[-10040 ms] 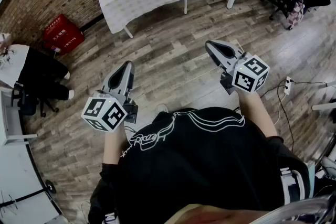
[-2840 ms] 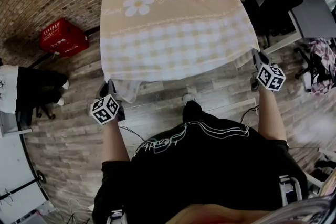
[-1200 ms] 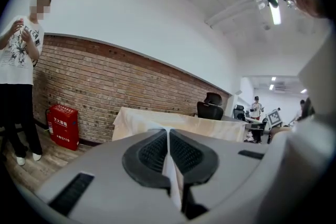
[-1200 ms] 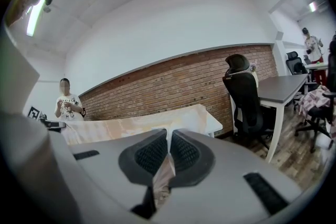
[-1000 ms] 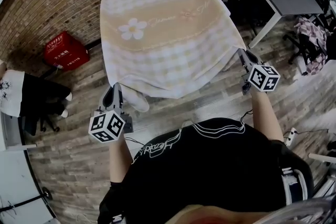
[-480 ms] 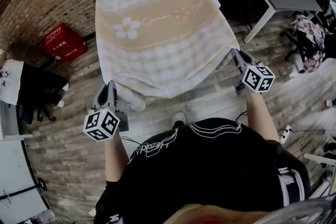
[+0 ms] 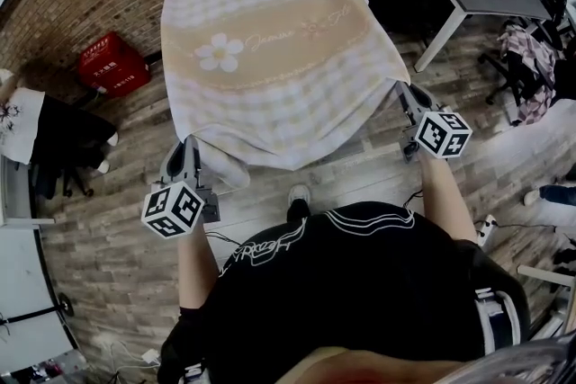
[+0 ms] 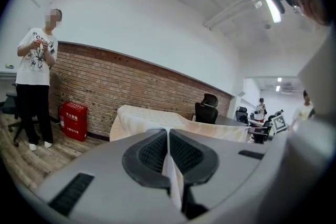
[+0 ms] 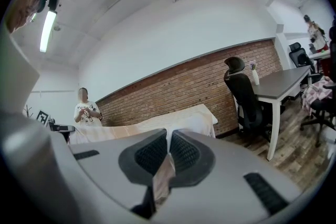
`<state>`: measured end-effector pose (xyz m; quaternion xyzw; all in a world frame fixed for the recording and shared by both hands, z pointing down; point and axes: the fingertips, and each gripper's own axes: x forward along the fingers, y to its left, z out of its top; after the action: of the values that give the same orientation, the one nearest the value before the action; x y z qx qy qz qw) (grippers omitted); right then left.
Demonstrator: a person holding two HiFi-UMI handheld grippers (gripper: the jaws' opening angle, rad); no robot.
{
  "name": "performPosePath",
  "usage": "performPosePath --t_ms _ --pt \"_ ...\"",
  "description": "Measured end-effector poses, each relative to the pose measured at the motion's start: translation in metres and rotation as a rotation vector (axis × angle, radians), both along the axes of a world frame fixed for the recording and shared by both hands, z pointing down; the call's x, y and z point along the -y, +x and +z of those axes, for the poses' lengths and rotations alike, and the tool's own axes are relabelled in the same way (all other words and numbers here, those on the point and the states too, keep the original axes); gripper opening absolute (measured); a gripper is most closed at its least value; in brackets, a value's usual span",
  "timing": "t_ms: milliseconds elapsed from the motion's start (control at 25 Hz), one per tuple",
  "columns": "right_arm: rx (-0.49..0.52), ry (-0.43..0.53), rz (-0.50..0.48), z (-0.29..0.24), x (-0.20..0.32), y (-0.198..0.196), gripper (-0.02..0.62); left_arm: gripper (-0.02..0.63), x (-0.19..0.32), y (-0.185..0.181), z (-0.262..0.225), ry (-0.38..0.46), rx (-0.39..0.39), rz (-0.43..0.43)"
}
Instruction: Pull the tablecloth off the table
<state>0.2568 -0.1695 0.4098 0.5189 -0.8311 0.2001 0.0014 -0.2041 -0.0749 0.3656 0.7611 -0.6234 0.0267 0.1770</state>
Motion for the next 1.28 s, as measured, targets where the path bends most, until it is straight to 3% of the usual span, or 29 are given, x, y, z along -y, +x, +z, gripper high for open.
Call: performPosePath --t_ms 880,1280 --pt "0.072 0.016 -0.055 -0.019 -0.112 0.047 -0.002 0.006 -0.112 0.054 -0.020 0.047 0.020 0.011" --pt "0.074 0.009 -0.058 -0.003 -0.183 0.091 -0.002 0.006 -0.182 0.055 -0.005 0.066 0.025 -0.024"
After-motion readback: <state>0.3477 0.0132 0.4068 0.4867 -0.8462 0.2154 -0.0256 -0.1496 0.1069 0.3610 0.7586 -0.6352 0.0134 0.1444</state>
